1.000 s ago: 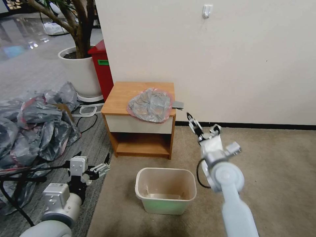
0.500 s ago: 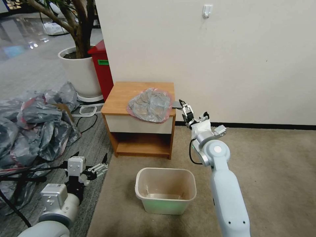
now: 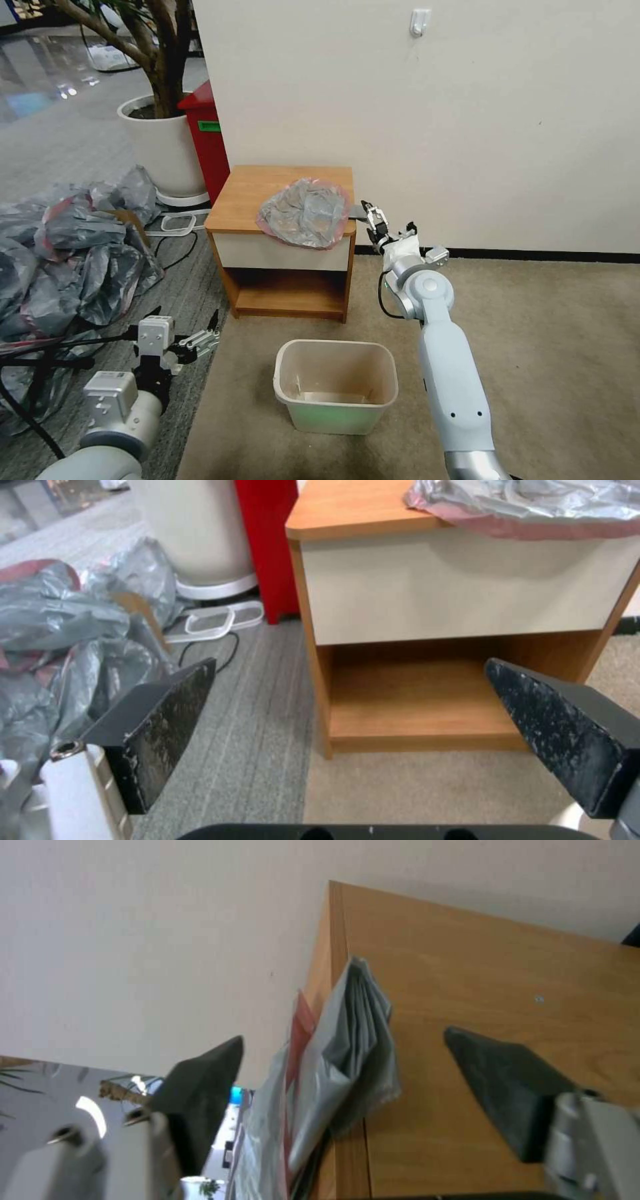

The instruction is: Pick up the garbage bag from the table and place it over the trash can.

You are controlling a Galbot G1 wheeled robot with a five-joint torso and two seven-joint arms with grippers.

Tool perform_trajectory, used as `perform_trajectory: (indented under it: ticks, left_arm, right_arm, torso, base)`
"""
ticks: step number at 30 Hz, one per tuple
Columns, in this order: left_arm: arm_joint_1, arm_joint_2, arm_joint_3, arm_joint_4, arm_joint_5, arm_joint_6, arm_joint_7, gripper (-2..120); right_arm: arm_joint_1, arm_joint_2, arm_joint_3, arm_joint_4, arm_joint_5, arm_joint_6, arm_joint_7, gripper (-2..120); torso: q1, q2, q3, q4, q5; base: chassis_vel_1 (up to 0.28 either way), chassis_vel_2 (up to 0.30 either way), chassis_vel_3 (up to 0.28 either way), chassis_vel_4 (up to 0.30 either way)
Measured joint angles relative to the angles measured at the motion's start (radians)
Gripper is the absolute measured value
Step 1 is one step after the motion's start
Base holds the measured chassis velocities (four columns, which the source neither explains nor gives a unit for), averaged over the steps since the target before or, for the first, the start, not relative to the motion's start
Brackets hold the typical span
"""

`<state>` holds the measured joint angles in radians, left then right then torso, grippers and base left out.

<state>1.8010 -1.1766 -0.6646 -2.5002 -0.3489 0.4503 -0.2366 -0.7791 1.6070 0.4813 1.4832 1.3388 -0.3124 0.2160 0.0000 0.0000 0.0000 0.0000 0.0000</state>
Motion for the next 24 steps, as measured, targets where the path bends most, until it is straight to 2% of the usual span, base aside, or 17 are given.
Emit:
perform_trajectory:
  ticks: [1,6,8,9,11,12,15,16,17,21,24]
  left_arm:
    - [0.001,0.000,-0.001,0.000,0.001,0.000,0.000,100]
    - [0.007,-0.001,-0.002,0.000,0.001,-0.001,0.000,100]
    - [0.010,-0.005,-0.002,0.000,0.002,-0.002,0.000,100]
    - [0.010,-0.005,-0.002,0.000,0.002,-0.002,0.000,100]
    - [0.011,-0.006,-0.002,0.000,0.002,-0.003,0.000,100]
    - [0.011,-0.005,-0.002,0.000,0.003,-0.003,-0.001,100]
    - [0.011,-0.006,-0.002,0.000,0.003,-0.004,-0.001,100]
    - [0.010,-0.006,-0.002,0.000,0.004,-0.005,-0.001,100]
    - [0.010,-0.006,-0.002,0.000,0.004,-0.005,-0.001,100]
    - [0.008,-0.008,0.001,0.000,0.008,-0.012,-0.001,100]
    - [0.007,-0.008,0.003,0.000,0.015,-0.020,-0.001,100]
  right_arm:
    - [0.007,0.000,0.000,-0.007,-0.001,0.003,0.000,70]
    - [0.010,0.001,0.000,-0.011,-0.002,0.005,0.001,59]
    - [0.010,0.001,-0.001,-0.010,-0.004,0.008,0.005,45]
    - [0.010,0.001,-0.001,-0.010,-0.004,0.008,0.005,45]
    - [0.010,0.001,-0.001,-0.007,-0.004,0.010,0.009,39]
    - [0.010,0.001,-0.001,-0.003,-0.004,0.011,0.015,32]
    - [0.009,0.001,-0.001,0.000,-0.004,0.011,0.022,25]
    - [0.006,0.000,-0.003,0.010,-0.002,0.012,0.032,17]
    - [0.006,0.000,-0.003,0.010,-0.002,0.012,0.032,17]
    - [-0.012,-0.007,-0.013,0.052,0.017,0.012,0.064,0]
    - [-0.026,-0.009,-0.017,0.086,0.031,0.015,0.088,0]
  torso:
    - [0.000,0.000,0.000,0.0000,0.0000]
    - [0.000,0.000,0.000,0.0000,0.0000]
    - [0.000,0.000,0.000,0.0000,0.0000]
    - [0.000,0.000,0.000,0.0000,0.0000]
    - [0.000,0.000,0.000,0.0000,0.0000]
    - [0.000,0.000,0.000,0.0000,0.0000]
    - [0.000,0.000,0.000,0.0000,0.0000]
    - [0.000,0.000,0.000,0.0000,0.0000]
    - [0.000,0.000,0.000,0.0000,0.0000]
    - [0.000,0.000,0.000,0.0000,0.0000]
    - [0.000,0.000,0.000,0.0000,0.0000]
  base:
    - [0.000,0.000,0.000,0.000]
    - [0.000,0.000,0.000,0.000]
    - [0.000,0.000,0.000,0.000]
    - [0.000,0.000,0.000,0.000]
    - [0.000,0.000,0.000,0.000]
    - [0.000,0.000,0.000,0.000]
    - [0.000,0.000,0.000,0.000]
    - [0.000,0.000,0.000,0.000]
    - [0.000,0.000,0.000,0.000]
    - [0.000,0.000,0.000,0.000]
    - [0.000,0.000,0.000,0.000]
